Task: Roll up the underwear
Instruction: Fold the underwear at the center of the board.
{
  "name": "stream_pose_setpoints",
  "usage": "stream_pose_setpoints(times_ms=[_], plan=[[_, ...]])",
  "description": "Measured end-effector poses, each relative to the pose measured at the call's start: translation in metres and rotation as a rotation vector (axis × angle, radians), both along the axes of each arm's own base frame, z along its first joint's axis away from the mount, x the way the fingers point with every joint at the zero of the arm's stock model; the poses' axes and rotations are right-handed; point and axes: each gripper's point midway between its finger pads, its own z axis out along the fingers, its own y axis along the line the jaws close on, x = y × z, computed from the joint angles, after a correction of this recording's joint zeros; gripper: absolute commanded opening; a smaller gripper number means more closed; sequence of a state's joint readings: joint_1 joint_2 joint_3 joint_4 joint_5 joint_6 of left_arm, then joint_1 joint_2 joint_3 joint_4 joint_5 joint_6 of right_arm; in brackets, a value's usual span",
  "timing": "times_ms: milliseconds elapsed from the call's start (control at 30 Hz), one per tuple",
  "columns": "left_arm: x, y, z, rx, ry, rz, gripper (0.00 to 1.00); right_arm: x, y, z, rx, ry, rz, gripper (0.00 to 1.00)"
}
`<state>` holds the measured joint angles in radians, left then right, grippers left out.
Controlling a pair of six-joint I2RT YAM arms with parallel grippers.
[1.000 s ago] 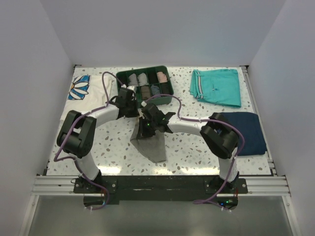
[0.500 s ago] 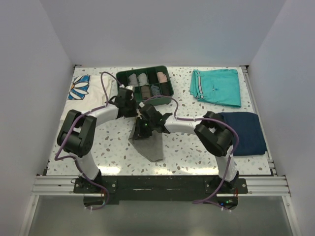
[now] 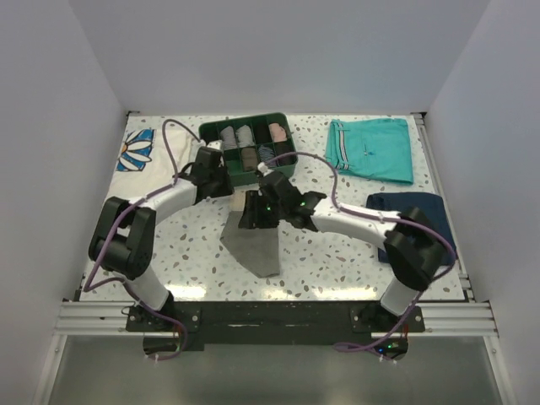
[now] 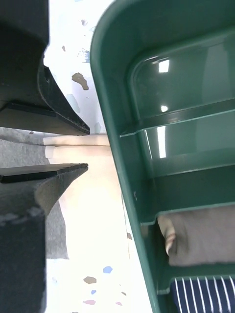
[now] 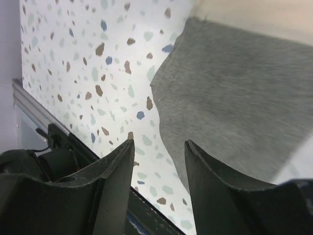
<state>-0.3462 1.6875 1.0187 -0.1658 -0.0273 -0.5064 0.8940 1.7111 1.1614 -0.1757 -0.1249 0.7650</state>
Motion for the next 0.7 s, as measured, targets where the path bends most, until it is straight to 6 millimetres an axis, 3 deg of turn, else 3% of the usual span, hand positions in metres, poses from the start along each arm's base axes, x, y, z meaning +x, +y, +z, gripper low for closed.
stream_pose_setpoints(times_ms=[100, 167, 233, 367, 500, 700], plan=[[0.001, 0.0, 0.009, -0.006, -0.023, 0.002, 0.34, 0.012, -0.032, 0.032, -0.021, -0.083, -0.096, 0.46], [0.001, 0.0, 0.009, -0.007, -0.022, -0.001, 0.33, 0.018, -0.052, 0.039, -0.038, -0.101, -0.143, 0.44], [-0.003, -0.001, 0.006, -0.012, -0.011, -0.008, 0.32, 0.022, -0.072, 0.03, -0.066, -0.089, -0.178, 0.42], [-0.009, -0.005, -0.003, -0.027, 0.019, -0.03, 0.31, 0.015, -0.099, -0.015, -0.158, -0.001, -0.199, 0.41], [-0.011, -0.008, -0.012, -0.037, 0.042, -0.044, 0.29, 0.0, -0.099, -0.041, -0.193, 0.075, -0.157, 0.41], [-0.012, -0.014, -0.024, -0.055, 0.069, -0.066, 0.26, -0.008, -0.092, -0.045, -0.167, 0.102, -0.121, 0.41]])
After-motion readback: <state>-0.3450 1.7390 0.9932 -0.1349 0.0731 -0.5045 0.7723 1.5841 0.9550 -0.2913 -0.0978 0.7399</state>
